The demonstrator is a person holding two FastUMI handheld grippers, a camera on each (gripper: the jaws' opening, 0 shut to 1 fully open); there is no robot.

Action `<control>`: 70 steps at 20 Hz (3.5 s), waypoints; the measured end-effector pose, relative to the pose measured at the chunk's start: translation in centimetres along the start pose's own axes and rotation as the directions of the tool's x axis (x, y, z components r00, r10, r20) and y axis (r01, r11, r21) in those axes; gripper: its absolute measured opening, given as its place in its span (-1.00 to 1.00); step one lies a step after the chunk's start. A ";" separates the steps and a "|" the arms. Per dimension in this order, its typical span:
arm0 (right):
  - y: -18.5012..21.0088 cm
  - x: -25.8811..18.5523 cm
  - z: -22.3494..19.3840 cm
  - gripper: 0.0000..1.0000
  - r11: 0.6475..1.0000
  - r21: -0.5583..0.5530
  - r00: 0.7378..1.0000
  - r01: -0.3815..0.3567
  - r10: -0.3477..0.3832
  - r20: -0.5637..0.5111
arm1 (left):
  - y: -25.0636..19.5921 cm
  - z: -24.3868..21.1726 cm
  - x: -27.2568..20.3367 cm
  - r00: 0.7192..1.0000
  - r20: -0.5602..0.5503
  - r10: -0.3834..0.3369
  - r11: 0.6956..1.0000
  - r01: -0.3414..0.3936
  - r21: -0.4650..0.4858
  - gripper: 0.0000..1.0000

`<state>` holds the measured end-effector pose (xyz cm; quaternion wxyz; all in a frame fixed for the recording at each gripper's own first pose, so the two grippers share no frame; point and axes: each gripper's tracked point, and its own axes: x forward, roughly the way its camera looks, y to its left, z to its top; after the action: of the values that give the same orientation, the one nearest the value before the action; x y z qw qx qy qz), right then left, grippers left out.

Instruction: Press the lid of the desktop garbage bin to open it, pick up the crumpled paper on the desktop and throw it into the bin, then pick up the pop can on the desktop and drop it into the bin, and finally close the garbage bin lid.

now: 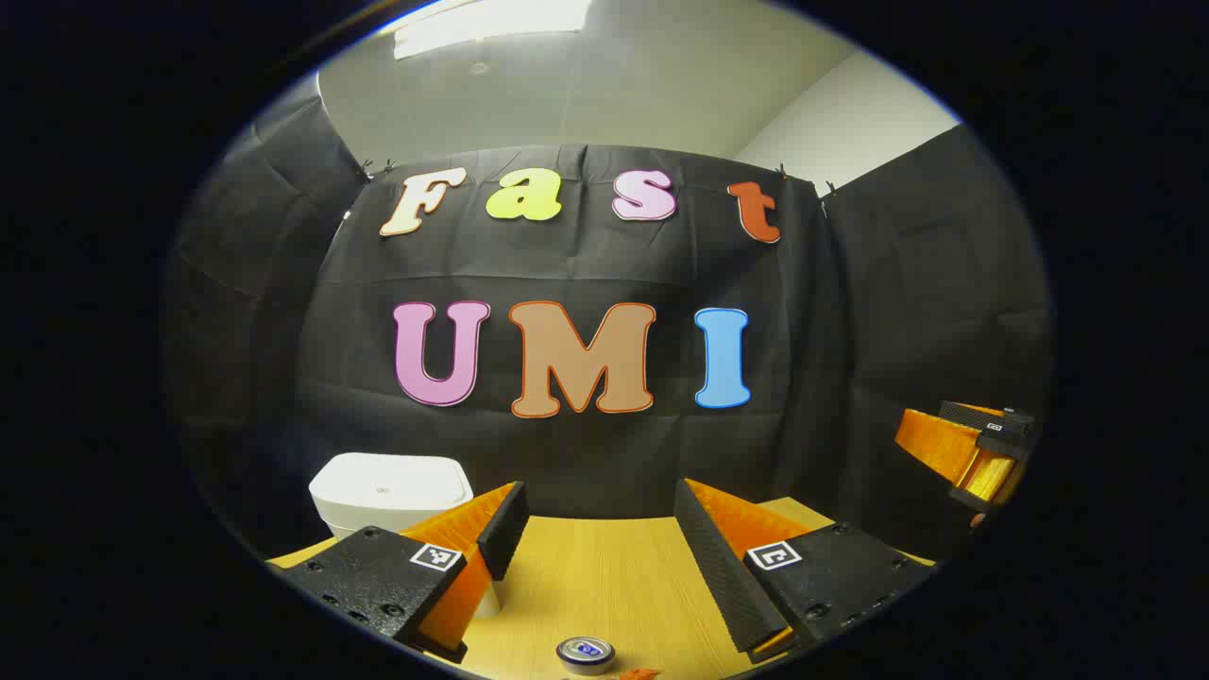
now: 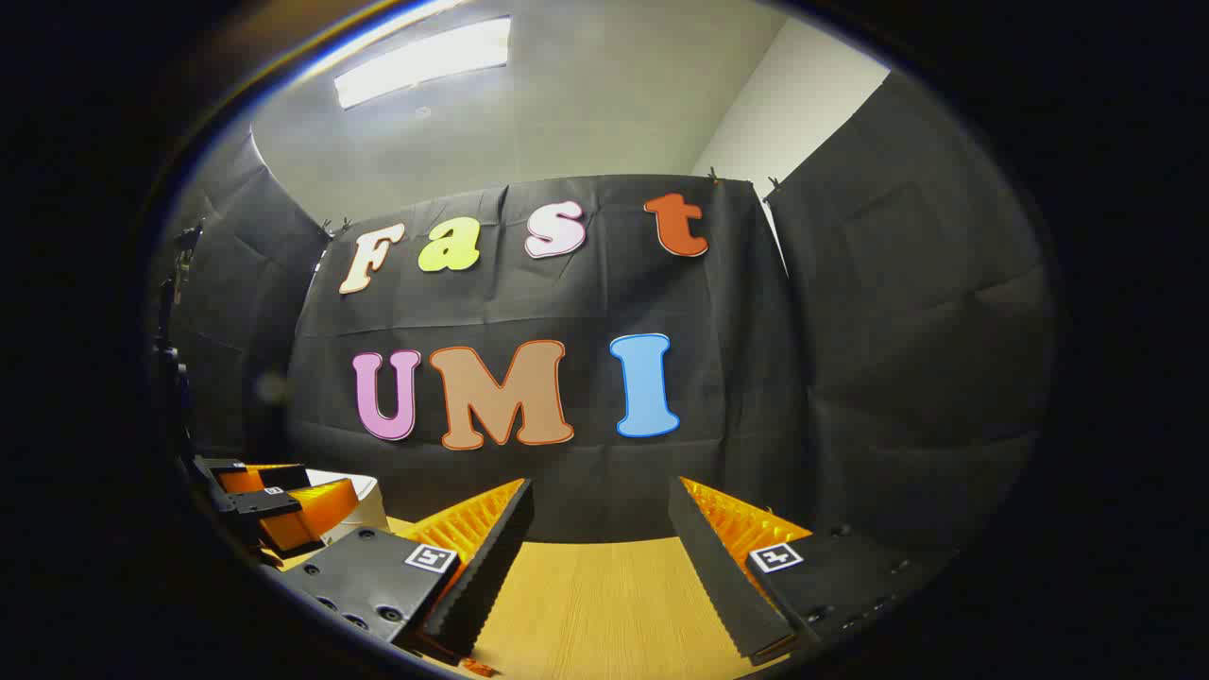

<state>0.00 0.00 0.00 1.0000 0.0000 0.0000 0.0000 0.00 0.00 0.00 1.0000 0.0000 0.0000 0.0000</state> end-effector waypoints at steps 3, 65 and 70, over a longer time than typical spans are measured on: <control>-0.2 0.2 0.2 0.93 1.000 0.000 1.000 0.006 -0.006 0.002 | -0.2 0.3 0.3 1.000 0.005 -0.005 1.000 0.005 0.011 0.87; 0.6 0.9 -0.6 0.92 0.999 -0.037 1.000 0.018 -0.019 -0.023 | 2.7 -0.7 1.8 0.999 -0.052 -0.002 0.998 0.005 0.060 -1.00; 1.5 0.5 -1.1 0.93 0.999 -0.049 0.999 0.007 -0.008 -0.031 | 7.3 -1.5 2.9 0.992 -0.102 0.070 0.996 -0.063 0.071 -1.00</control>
<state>0.50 1.52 -1.07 0.9996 -0.0243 0.0155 -0.0038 2.86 7.31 -1.53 0.9975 0.0336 0.0521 0.0333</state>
